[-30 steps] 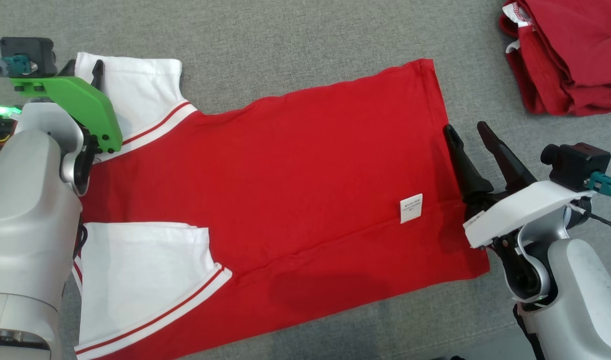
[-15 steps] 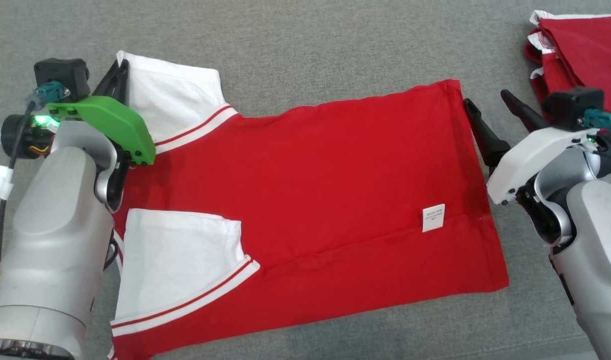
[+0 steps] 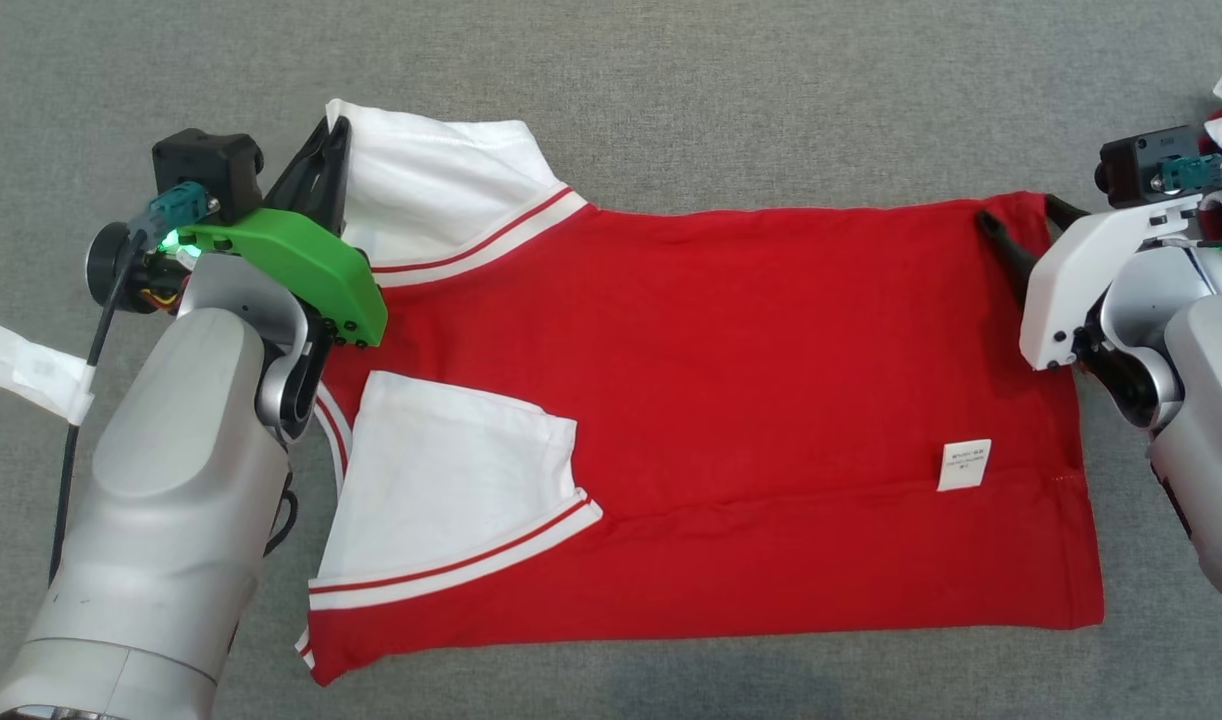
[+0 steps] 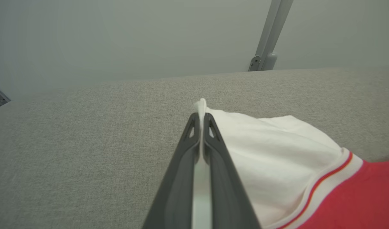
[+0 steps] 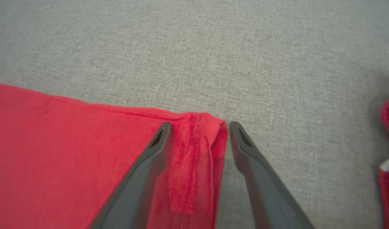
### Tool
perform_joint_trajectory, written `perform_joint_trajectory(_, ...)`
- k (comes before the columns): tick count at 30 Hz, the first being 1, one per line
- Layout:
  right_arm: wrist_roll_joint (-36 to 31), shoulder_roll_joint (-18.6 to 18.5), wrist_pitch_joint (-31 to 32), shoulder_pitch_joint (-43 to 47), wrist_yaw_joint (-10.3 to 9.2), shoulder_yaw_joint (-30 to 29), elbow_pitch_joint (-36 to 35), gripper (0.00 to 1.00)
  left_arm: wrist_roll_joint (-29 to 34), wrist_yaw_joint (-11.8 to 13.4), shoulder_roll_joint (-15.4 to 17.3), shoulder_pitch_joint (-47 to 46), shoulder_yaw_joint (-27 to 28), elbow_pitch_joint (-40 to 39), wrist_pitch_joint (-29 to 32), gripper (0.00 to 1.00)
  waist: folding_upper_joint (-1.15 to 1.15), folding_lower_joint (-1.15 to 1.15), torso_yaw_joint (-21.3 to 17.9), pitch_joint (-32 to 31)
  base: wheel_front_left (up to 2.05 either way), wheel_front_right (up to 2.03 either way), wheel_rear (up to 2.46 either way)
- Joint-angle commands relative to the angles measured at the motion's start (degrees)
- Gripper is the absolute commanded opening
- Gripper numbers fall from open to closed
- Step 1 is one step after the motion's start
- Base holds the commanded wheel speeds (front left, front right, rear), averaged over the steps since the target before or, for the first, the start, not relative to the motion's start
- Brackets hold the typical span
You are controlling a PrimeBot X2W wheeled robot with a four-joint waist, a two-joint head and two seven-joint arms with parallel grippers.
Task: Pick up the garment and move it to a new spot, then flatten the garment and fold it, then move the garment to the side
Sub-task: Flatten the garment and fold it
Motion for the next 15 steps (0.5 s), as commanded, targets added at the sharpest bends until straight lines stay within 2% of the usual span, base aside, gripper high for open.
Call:
perform_joint_trajectory(1,0.7,-0.7,0.2,-0.9,0.0,0.6,0.9,0.49,-0.5,0.4,0.5,0.8,0.0,-0.6,0.1,0.0,0.0,-0.01,0.5,0.0,0.0,0.0,0.0)
perform_joint_trajectory(3,1.3,-1.2,0.2,-1.4,0.0,1.7,1.8,0.4,-0.7,0.6,0.7,1.2,0.0,-1.4,0.5,0.0,0.0,-0.01,0.5,-0.1,0.0,0.0,0.0)
perform_joint_trajectory(5,1.8,-1.5,-0.2,-2.0,-0.01,2.5,2.6,0.27,-0.9,0.8,0.9,1.5,0.1,-2.1,0.6,0.0,0.0,-0.01,0.5,-0.1,0.0,0.0,0.0)
perform_joint_trajectory(6,2.0,-1.6,-0.3,-2.3,-0.01,2.9,3.0,0.16,-1.0,0.9,1.1,1.7,0.2,-2.4,0.7,0.0,0.0,-0.01,0.4,-0.1,0.0,0.0,0.0)
perform_joint_trajectory(7,2.1,-1.7,-0.6,-2.5,-0.03,3.3,3.4,0.0,-1.2,1.0,1.2,1.9,0.3,-2.8,0.6,0.0,0.0,-0.01,0.4,-0.1,0.0,0.0,0.0)
perform_joint_trajectory(15,5.1,-2.1,-7.3,-1.3,-0.03,5.3,1.7,0.0,-3.2,1.1,2.7,6.7,2.2,-8.3,-2.4,0.0,0.0,-0.01,-0.8,-1.5,0.0,0.0,0.0)
